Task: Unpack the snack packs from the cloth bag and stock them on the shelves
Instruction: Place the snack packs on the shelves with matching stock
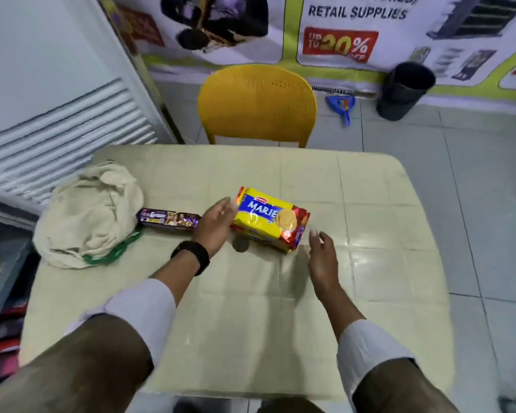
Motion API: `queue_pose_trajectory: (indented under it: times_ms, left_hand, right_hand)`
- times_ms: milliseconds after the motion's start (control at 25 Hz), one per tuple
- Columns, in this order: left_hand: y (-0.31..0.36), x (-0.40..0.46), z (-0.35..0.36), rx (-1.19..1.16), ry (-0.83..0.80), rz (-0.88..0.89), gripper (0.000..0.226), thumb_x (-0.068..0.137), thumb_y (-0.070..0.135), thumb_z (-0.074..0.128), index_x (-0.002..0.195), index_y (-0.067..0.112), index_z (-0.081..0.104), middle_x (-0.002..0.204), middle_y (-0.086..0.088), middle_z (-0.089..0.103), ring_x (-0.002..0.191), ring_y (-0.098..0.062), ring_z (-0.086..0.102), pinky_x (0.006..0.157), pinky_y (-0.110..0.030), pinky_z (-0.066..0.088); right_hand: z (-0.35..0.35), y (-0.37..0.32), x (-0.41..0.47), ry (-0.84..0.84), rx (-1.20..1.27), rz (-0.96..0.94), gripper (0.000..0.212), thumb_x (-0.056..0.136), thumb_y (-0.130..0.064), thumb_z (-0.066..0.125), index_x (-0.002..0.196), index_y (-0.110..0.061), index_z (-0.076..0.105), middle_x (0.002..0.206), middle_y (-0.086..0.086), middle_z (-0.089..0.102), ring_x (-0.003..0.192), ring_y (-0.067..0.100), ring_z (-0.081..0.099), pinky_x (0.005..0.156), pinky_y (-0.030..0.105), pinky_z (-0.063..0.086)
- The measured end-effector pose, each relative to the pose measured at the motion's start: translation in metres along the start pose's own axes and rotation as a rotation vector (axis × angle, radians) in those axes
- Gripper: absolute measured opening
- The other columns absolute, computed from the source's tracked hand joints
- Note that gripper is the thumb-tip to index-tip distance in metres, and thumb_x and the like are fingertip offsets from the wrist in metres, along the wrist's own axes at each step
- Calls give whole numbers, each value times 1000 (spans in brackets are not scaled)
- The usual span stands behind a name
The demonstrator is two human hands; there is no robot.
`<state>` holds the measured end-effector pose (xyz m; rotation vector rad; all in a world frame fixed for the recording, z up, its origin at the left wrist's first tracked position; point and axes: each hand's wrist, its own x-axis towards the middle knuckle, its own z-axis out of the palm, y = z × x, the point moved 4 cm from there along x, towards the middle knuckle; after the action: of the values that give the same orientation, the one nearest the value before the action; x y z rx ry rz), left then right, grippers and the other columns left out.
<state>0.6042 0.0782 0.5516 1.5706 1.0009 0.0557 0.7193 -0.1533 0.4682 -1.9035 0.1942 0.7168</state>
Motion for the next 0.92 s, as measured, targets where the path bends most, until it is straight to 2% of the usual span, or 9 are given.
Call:
queue_pose_trajectory:
  times_ms: [80,120,200,280,400,480,560,760,920]
  left_hand:
    - [1,28,10,-3,-3,-28,55,104,40,48,151,12,43,151,0,49,128,-5,46,101,-16,33]
    - [-2,42,15,-24,5,-53,49,105,40,48,146,14,48,145,3,57,124,-3,51,103,-22,35]
    - [-15,67,27,-103,16,-106,24,105,37,47,116,24,65,105,19,76,94,7,66,93,-28,47]
    - [-31,80,37,-210,7,-161,17,102,37,53,100,27,67,86,17,78,83,-3,72,84,-30,55]
    - [-46,87,43,-319,-21,-213,34,90,49,67,113,24,70,109,-6,78,102,-28,72,97,-46,56]
    - [-53,89,45,-367,-54,-251,59,77,60,73,123,23,68,114,-8,77,109,-32,71,101,-52,54]
    - [-59,87,47,-384,-68,-254,67,76,64,71,127,22,66,115,-8,76,111,-32,71,102,-54,52]
    - [-72,47,43,-388,-8,-267,69,75,76,63,120,24,70,110,-2,78,104,-26,74,101,-53,53]
    - [-65,-14,17,-500,110,-174,63,79,77,60,123,33,67,116,4,76,107,-19,73,102,-48,53]
  right_hand:
    - [13,22,33,-91,28,82,76,78,-91,45,123,-31,56,110,-13,55,108,17,52,90,39,48]
    - [20,29,46,-134,60,95,84,75,-94,44,128,-30,55,118,-13,60,113,16,55,98,44,50]
    - [32,28,59,-188,122,96,90,78,-91,46,144,-30,47,142,-6,60,128,18,59,109,55,46]
    - [39,15,56,-217,197,94,92,82,-86,49,152,-28,39,150,-1,55,131,18,59,111,52,47]
    - [43,1,51,-257,253,96,75,93,-72,46,153,-27,39,144,-3,61,125,12,64,103,36,54]
    - [49,-3,50,-265,304,103,52,103,-58,38,143,-28,51,124,-10,72,109,5,71,84,20,58]
    - [51,-11,43,-255,327,128,48,105,-53,35,137,-25,57,111,-12,75,98,5,74,73,13,56]
    - [45,-32,22,-233,258,170,47,103,-56,39,119,-23,69,108,2,77,83,8,74,66,20,56]
    - [45,-63,-24,-299,186,132,43,102,-56,44,96,-25,73,77,-8,79,64,6,75,69,28,56]
